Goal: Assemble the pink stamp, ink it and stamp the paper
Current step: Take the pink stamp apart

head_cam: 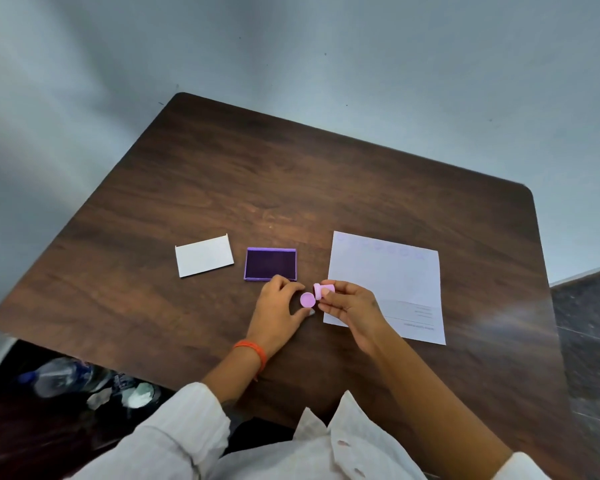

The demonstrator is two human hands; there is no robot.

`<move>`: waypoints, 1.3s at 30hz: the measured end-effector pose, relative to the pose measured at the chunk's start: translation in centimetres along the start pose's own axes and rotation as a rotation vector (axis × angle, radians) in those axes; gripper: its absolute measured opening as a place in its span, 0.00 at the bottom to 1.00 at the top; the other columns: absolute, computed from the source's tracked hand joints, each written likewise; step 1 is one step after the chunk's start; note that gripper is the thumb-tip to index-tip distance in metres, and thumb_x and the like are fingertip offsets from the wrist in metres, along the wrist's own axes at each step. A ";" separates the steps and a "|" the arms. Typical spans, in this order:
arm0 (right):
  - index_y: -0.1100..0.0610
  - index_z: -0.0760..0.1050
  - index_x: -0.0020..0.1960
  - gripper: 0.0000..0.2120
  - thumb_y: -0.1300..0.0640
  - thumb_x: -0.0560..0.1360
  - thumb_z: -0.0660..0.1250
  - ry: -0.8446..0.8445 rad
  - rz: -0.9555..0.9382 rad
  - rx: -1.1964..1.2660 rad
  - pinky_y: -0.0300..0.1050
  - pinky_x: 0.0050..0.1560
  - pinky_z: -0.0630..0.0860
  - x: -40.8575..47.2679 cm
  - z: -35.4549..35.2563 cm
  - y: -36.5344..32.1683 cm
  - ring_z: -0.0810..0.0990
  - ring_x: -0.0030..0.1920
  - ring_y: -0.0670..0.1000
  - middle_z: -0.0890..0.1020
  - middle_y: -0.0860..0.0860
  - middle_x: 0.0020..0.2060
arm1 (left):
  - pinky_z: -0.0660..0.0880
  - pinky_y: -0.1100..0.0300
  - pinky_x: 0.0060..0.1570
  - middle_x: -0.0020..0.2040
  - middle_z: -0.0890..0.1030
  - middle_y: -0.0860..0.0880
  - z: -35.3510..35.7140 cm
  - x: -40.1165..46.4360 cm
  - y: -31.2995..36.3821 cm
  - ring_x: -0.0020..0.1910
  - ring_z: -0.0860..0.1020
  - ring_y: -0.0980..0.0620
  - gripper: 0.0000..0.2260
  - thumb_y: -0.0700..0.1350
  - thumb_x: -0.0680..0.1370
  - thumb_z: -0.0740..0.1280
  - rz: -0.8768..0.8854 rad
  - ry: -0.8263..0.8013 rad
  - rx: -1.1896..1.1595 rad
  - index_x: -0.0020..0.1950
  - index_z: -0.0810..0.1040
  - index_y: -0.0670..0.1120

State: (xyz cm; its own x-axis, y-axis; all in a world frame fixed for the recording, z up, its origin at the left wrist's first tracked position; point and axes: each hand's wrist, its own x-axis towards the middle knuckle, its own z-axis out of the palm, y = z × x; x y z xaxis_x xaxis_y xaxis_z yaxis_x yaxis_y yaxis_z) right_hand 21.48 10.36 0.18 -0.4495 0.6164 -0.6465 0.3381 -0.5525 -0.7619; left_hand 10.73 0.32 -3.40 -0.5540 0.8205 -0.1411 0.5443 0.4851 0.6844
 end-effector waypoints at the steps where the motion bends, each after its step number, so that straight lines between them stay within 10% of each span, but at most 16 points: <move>1: 0.63 0.75 0.60 0.16 0.64 0.72 0.68 -0.001 0.003 -0.005 0.47 0.56 0.78 0.0 0.0 0.1 0.81 0.53 0.56 0.80 0.59 0.56 | 0.73 0.56 0.58 0.56 0.75 0.46 0.0 0.0 0.1 0.56 0.72 0.50 0.18 0.47 0.71 0.71 0.005 0.003 -0.005 0.60 0.75 0.46; 11: 0.57 0.77 0.54 0.11 0.62 0.71 0.69 0.000 -0.086 -0.091 0.37 0.45 0.80 -0.6 0.2 -0.1 0.82 0.50 0.54 0.81 0.56 0.52 | 0.76 0.59 0.50 0.51 0.82 0.45 -1.8 -0.4 0.5 0.46 0.76 0.54 0.12 0.44 0.71 0.71 0.059 0.007 -0.118 0.54 0.78 0.45; 21: 0.55 0.79 0.52 0.14 0.54 0.69 0.73 0.045 -0.357 -0.401 0.45 0.54 0.79 -1.2 0.7 -0.8 0.82 0.49 0.51 0.83 0.54 0.48 | 0.70 0.74 0.46 0.50 0.83 0.46 -3.7 -0.6 1.9 0.45 0.78 0.57 0.14 0.45 0.71 0.72 0.117 0.038 -0.197 0.55 0.79 0.45; 39: 0.50 0.78 0.46 0.06 0.57 0.70 0.71 -0.118 -0.406 -0.347 0.25 0.38 0.76 -2.8 0.0 -2.2 0.82 0.41 0.46 0.82 0.44 0.40 | 0.78 0.70 0.42 0.45 0.83 0.52 -4.6 -1.5 2.6 0.44 0.82 0.59 0.12 0.41 0.69 0.73 -0.060 -0.005 -0.647 0.50 0.80 0.49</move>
State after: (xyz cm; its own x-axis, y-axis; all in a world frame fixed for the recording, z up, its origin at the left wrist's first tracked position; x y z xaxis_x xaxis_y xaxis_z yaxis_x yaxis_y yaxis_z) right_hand 22.04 9.82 3.66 -0.6841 0.6632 -0.3037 0.3617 -0.0532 -0.9308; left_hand 10.08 -1.03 1.95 -0.5679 0.7997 -0.1947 0.0225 0.2516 0.9676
